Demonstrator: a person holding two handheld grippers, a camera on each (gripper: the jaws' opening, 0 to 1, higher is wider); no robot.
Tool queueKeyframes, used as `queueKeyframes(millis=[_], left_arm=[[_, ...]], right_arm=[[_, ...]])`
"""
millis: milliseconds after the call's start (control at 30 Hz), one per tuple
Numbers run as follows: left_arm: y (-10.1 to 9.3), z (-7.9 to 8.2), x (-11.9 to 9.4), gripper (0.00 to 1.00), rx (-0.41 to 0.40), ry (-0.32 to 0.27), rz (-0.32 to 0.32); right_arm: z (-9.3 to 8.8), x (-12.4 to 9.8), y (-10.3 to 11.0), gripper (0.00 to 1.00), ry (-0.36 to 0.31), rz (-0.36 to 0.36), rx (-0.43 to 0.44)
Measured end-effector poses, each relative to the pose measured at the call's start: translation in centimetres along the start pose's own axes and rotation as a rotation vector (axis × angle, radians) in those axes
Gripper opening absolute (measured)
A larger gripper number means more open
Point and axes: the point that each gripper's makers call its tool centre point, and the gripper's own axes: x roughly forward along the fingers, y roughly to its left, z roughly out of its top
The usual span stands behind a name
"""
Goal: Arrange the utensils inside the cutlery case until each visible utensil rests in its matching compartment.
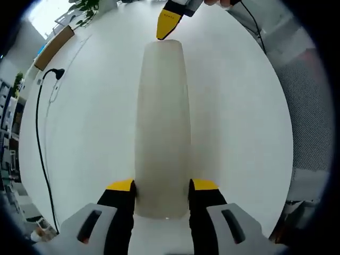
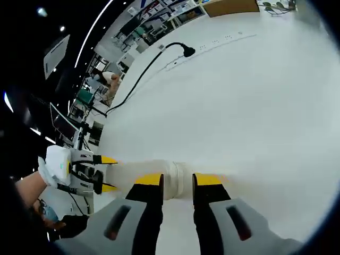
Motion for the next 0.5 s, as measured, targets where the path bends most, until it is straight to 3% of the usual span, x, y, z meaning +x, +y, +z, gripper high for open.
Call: queueKeyframes(millis=[67,133,200,500], left_arm=[[0.0,0.0,0.0,0.41,-0.004,0.002,-0.001],[0.0,0.0,0.0,0.41,0.001,0.002,0.002],[0.0,0.0,0.0,0.41,-0.002,0.0,0.002],[0.1,0.1,0.1,0.4,-0.002,0.014,0.003]], right_arm=[[0.0,0.2,0.5,0.2,-0.02,0.037,0.018],[-0.3,0.3,1.3,0.18,-0.025,0.094,0.089],[-0.7,0.4,0.9,0.12,-0.023,0.081,0.074],[-0.7,0.3,1.2,0.11,-0.075,0.136,0.08]])
